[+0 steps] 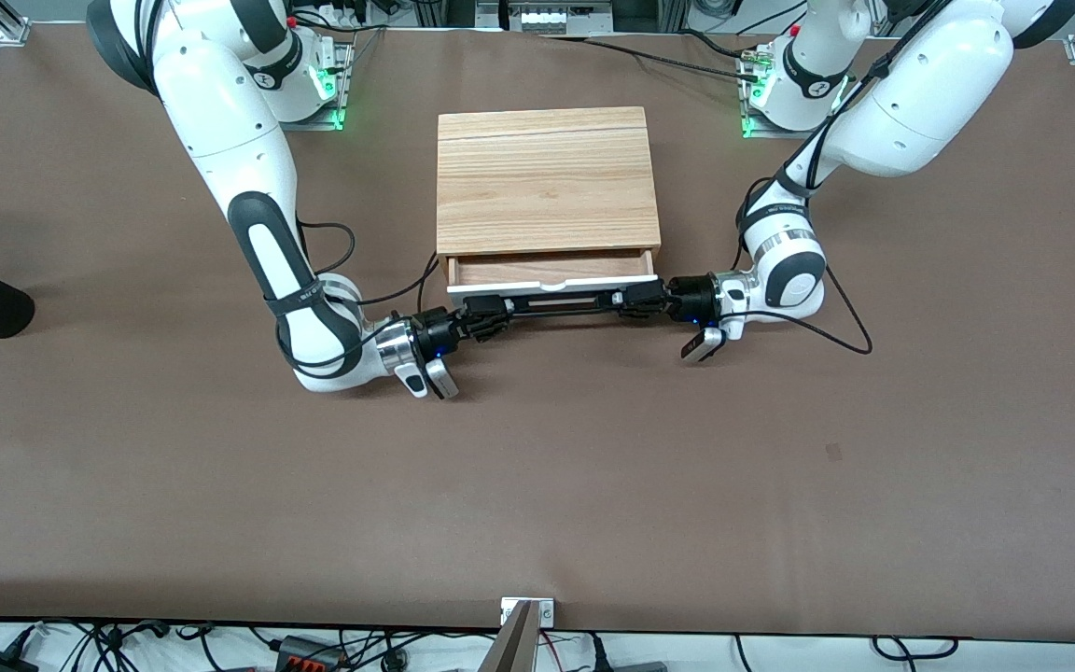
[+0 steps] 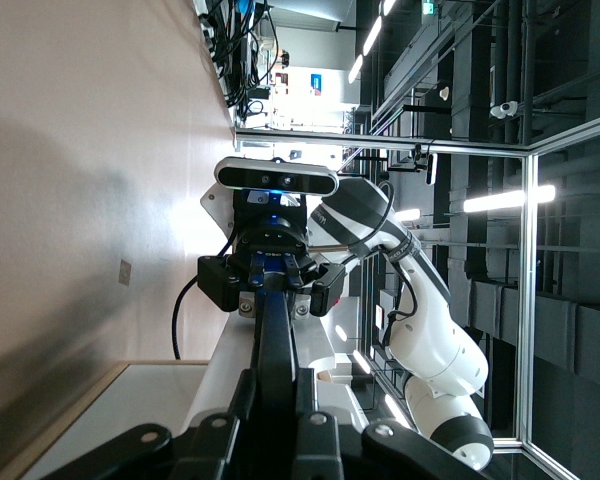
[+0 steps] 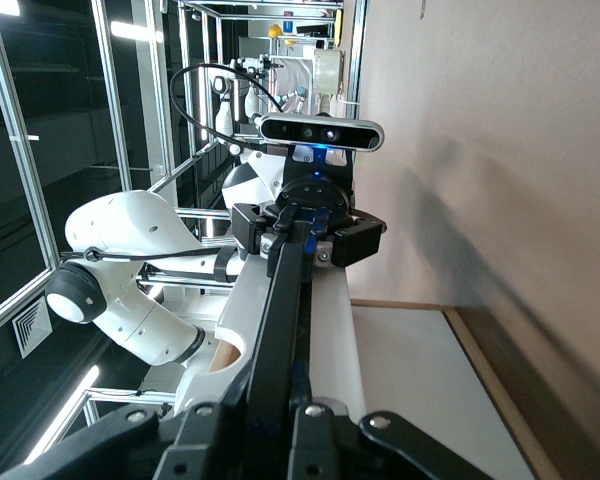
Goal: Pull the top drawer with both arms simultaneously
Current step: 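Pull the handle outward with both grippers to slide the drawer open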
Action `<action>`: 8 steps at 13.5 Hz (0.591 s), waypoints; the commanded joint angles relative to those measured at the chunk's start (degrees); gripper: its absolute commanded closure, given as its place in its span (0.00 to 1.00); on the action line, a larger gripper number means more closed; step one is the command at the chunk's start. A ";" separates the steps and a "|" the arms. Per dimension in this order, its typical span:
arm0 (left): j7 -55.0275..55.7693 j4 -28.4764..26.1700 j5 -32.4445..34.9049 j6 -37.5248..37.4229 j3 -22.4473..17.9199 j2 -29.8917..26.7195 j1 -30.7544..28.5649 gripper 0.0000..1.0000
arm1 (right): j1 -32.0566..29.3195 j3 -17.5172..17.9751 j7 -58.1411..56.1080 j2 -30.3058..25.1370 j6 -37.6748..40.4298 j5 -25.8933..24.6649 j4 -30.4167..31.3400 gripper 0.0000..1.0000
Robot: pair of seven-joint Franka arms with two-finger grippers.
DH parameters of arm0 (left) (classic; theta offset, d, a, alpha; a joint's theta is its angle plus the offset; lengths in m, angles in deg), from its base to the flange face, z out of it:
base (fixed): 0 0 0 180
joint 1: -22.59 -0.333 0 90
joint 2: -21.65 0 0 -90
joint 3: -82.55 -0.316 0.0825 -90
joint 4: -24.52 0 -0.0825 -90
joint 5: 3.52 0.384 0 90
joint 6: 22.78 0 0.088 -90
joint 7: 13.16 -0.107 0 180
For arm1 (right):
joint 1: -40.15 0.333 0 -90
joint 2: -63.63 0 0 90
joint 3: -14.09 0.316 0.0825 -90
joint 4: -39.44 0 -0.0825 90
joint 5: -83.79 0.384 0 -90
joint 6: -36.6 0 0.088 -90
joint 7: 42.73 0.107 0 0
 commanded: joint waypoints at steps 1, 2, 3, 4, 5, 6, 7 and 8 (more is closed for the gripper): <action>-0.75 4.15 -0.79 2.76 -1.91 3.57 -0.11 0.85 | -1.14 -0.83 0.61 4.05 -4.11 0.35 -6.09 1.00; -0.13 4.68 -0.79 2.76 -2.35 3.66 0.07 0.85 | -1.14 -1.18 0.61 4.14 -4.73 0.35 -6.62 1.00; 0.49 5.12 -0.79 2.84 -2.45 3.74 0.07 0.85 | -1.14 -1.27 0.70 4.14 -5.78 0.35 -7.32 1.00; 1.36 5.65 -0.79 3.37 -2.45 3.74 0.07 0.85 | -1.14 -1.28 0.70 4.49 -6.75 0.35 -7.85 1.00; 2.33 6.52 -0.70 5.20 -2.53 3.66 0.07 0.84 | -1.14 -1.28 0.61 5.01 -7.19 0.35 -8.64 1.00; 3.12 7.31 -0.70 6.52 -2.53 3.74 0.33 0.82 | -1.31 -1.28 0.61 5.63 -7.19 0.35 -9.34 1.00; 3.83 8.02 -0.70 7.67 -2.53 3.83 0.60 0.82 | -1.31 -1.28 0.52 5.89 -7.19 0.35 -9.78 1.00; 4.36 8.46 -0.70 8.81 -2.45 4.01 0.69 0.81 | -1.31 -1.28 0.52 5.98 -7.37 0.44 -9.79 1.00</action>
